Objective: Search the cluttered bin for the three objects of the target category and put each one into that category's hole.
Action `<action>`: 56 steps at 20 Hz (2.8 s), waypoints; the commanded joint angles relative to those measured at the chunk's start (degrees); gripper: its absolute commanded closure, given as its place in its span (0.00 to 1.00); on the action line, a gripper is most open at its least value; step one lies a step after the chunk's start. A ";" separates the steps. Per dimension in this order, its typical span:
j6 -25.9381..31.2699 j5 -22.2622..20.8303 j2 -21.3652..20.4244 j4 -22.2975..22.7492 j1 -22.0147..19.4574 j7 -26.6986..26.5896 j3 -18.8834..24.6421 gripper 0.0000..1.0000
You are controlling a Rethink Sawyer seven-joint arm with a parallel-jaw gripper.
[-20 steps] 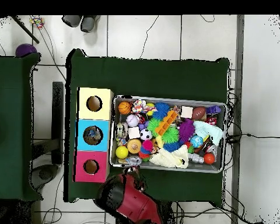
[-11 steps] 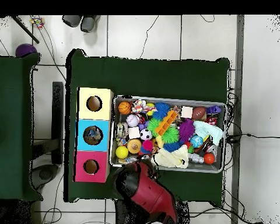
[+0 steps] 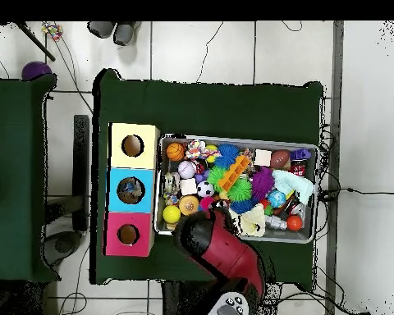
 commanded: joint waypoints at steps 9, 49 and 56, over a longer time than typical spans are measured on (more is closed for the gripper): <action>19.65 6.95 10.16 -16.62 7.05 16.64 -5.96 0.00; -1.50 15.87 9.41 0.40 22.56 17.22 3.62 0.00; -17.61 6.43 4.43 10.43 14.16 15.84 13.28 0.00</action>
